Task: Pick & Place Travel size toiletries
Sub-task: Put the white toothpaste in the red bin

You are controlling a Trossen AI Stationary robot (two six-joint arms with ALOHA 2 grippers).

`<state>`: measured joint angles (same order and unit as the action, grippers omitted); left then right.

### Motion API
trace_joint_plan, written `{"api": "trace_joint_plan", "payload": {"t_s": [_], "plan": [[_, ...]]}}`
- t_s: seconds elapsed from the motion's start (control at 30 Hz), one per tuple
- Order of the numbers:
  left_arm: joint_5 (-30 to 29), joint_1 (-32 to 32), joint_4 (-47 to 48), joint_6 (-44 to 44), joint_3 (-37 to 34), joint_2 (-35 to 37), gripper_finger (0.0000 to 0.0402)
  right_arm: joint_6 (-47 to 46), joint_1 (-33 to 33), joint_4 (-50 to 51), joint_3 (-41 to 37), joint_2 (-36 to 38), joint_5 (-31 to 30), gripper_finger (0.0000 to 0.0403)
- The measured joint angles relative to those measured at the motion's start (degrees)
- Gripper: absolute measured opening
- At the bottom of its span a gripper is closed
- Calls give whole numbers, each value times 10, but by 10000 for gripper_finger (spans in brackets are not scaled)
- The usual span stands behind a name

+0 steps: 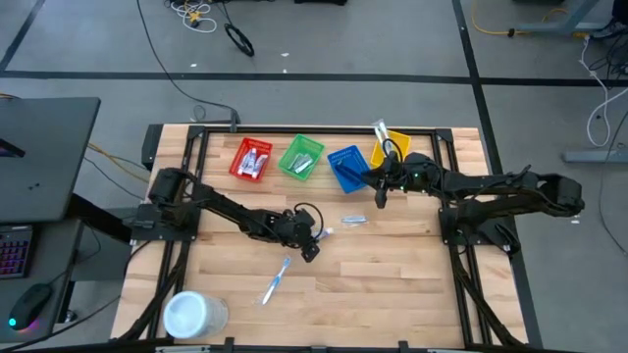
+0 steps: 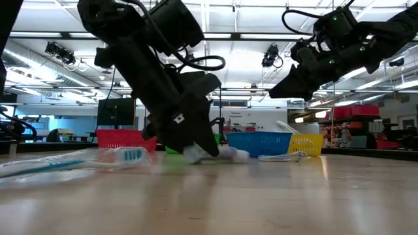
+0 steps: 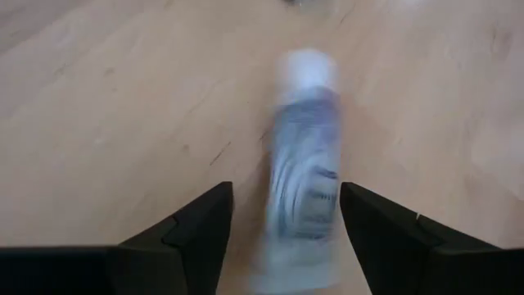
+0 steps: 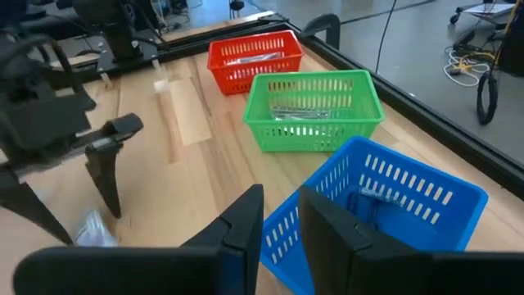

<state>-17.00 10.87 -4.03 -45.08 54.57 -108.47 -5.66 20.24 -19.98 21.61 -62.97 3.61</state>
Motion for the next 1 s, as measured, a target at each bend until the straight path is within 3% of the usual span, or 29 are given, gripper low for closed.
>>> {"api": "trace_joint_plan", "payload": {"t_s": [0.2,0.47,0.57,1.0], "plan": [[-8,0,-1,-1,2,-11,231,-15,-2,8,0,-10,0,87],[-2,0,0,184,1,-12,201,-16,-11,8,0,-20,0,87],[3,-1,0,216,1,-12,187,-16,-17,9,0,-20,0,87],[25,-1,0,217,1,-12,66,-16,-41,9,0,-21,0,87]]}}
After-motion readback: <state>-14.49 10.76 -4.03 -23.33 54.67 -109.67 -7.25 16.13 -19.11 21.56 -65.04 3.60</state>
